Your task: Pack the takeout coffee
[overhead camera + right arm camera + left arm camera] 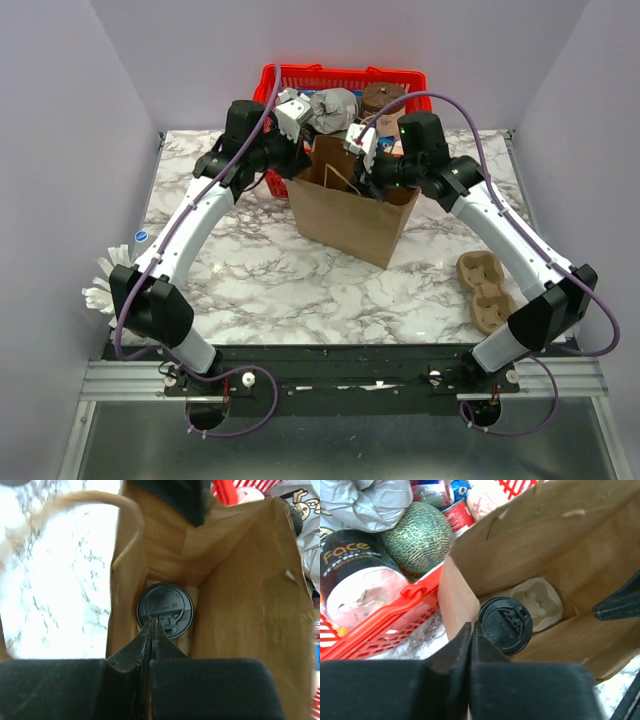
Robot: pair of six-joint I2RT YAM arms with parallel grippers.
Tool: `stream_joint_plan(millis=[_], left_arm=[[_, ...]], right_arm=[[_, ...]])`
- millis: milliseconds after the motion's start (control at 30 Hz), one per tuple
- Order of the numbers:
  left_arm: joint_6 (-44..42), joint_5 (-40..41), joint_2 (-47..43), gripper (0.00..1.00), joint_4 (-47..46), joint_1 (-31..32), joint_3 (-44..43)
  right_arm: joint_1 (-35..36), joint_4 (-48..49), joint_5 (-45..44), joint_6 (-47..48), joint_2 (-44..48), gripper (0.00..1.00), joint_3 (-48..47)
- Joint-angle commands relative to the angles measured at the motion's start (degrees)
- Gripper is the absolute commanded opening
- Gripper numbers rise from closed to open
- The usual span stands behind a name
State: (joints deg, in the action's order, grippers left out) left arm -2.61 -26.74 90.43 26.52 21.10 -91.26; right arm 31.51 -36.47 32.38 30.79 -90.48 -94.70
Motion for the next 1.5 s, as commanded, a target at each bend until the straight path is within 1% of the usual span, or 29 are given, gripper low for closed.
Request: stream_joint_plan(millis=[0, 33, 200, 333, 400, 467, 500, 533, 733, 900, 1033, 1133, 1267, 1400, 1467], left_arm=[[-0.2, -5.16, -2.36, 0.0, 0.64, -0.01, -0.23], [-0.2, -6.38, -3.76, 0.0, -0.06, 0.08, 0.99], [-1.16, -7.18, -9.48, 0.0, -6.12, 0.87, 7.67], [-5.2, -6.22, -15.35, 0.0, -9.38, 3.15, 15.39], [-6.26, -4.91, -17.65, 0.0, -12.19, 5.17, 18.65], [-8.27, -3.41, -21.16, 0.0, -14.64, 6.58, 23.92], [-8.9, -2.27, -22.39, 0.0, -15.27, 7.89, 25.51], [-9.34, -1.83, -24.58, 0.0, -15.8, 8.34, 28.39], [-14.08, 1.87, -34.07, 0.0, -18.17, 11.93, 38.95], [-16.9, 5.29, -38.92, 0.0, -17.47, 15.54, 43.18], [-18.39, 7.31, -42.17, 0.0, -17.82, 18.18, 45.99], [-19.09, 9.33, -43.93, 0.0, -17.65, 19.76, 47.92], [-18.92, 11.45, -45.43, 0.0, -17.47, 21.17, 49.51], [-18.22, 11.71, -45.17, 0.0, -17.56, 21.88, 49.43], [-17.34, 12.85, -44.3, 0.0, -17.82, 21.96, 48.73]], right_arm=[[1.8, 0.35, -0.13, 5.94, 5.57, 0.08, 4.16], [2.06, 0.61, 0.05, 6.91, 6.53, 0.08, 5.73], [4.52, 2.98, -0.03, 13.58, 13.9, 0.08, 16.37], [5.93, 5.53, -1.62, 16.14, 16.82, 0.09, 21.3], [6.89, 5.79, -2.14, 16.93, 17.61, 0.09, 23.4], [7.51, 6.15, -2.23, 17.46, 18.93, 0.1, 24.73], [8.13, 6.32, -2.32, 18.16, 19.37, 0.1, 25.6], [8.39, 6.5, -2.5, 18.6, 19.98, 0.1, 27.18], [11.38, 7.55, -3.82, 21.95, 25.96, 0.12, 32.72], [14.36, 9.83, -5.31, 22.3, 31.58, 0.12, 37.12], [16.39, 13.26, -6.28, 20.63, 33.08, 0.12, 37.39], [17.71, 13.53, -6.8, 21.86, 33.96, 0.12, 37.65], [18.15, 13.01, -6.54, 21.42, 33.88, 0.12, 37.83], [18.06, 12.47, -6.8, 20.98, 33.26, 0.12, 37.13], [18.06, 13.61, -8.38, 19.41, 32.91, 0.12, 36.69]])
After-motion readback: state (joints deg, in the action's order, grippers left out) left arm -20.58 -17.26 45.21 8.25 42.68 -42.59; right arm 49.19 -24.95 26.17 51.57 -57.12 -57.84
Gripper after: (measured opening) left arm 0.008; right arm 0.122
